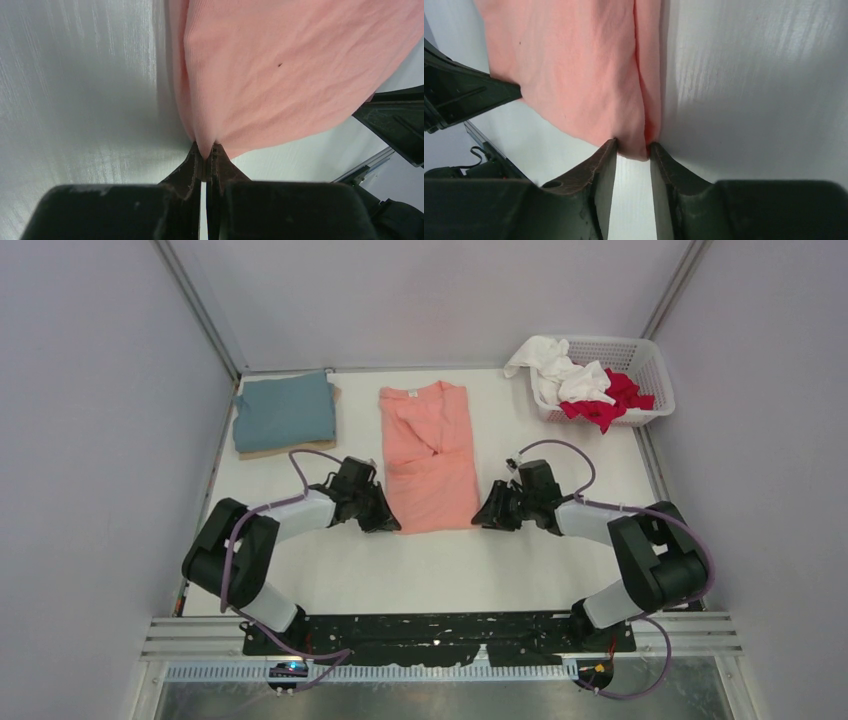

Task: Fold and stack the t-shirts
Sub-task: Grab one side of the 2/3 rectangular tshirt with both arms, then fold the long partially folded tshirt into a neat square

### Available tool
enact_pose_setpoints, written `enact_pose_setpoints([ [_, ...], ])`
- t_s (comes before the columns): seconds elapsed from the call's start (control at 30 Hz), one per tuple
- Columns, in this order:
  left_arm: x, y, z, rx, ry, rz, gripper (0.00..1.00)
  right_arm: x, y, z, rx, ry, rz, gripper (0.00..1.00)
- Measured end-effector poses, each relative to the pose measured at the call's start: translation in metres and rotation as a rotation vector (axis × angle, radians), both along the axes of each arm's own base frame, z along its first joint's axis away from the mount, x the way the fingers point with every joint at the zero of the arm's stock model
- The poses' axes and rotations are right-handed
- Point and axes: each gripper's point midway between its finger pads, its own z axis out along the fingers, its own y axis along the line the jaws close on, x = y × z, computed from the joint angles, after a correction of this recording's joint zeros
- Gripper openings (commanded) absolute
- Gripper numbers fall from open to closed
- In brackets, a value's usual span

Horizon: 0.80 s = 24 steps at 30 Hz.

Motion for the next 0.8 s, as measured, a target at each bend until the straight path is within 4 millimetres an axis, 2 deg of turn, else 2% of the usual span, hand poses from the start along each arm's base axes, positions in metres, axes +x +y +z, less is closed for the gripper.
enact_pose_setpoints([
  [0.1,0.000,0.000,0.000,0.001,-0.003,-0.004,0.00,0.002,0.003,-0.004,0.011,0.006,0.003,0.08],
  [0.3,-0.003,0.000,0.002,0.000,-0.018,-0.026,0.00,-0.005,0.007,-0.003,0.024,0.014,0.038,0.06],
  [0.37,-0.013,0.002,0.004,0.004,-0.027,-0.043,0.00,-0.017,0.005,0.004,0.019,0.012,0.068,0.06],
  [0.43,-0.032,0.004,0.011,0.009,-0.041,-0.073,0.00,-0.032,0.002,0.018,0.021,-0.002,0.103,0.06],
  [0.6,-0.078,0.010,0.042,0.021,-0.128,-0.145,0.00,-0.072,-0.007,0.061,0.032,-0.072,0.203,0.06],
  [0.8,-0.103,0.018,0.101,-0.066,-0.307,-0.153,0.00,-0.124,-0.015,0.088,0.071,-0.054,0.306,0.06],
])
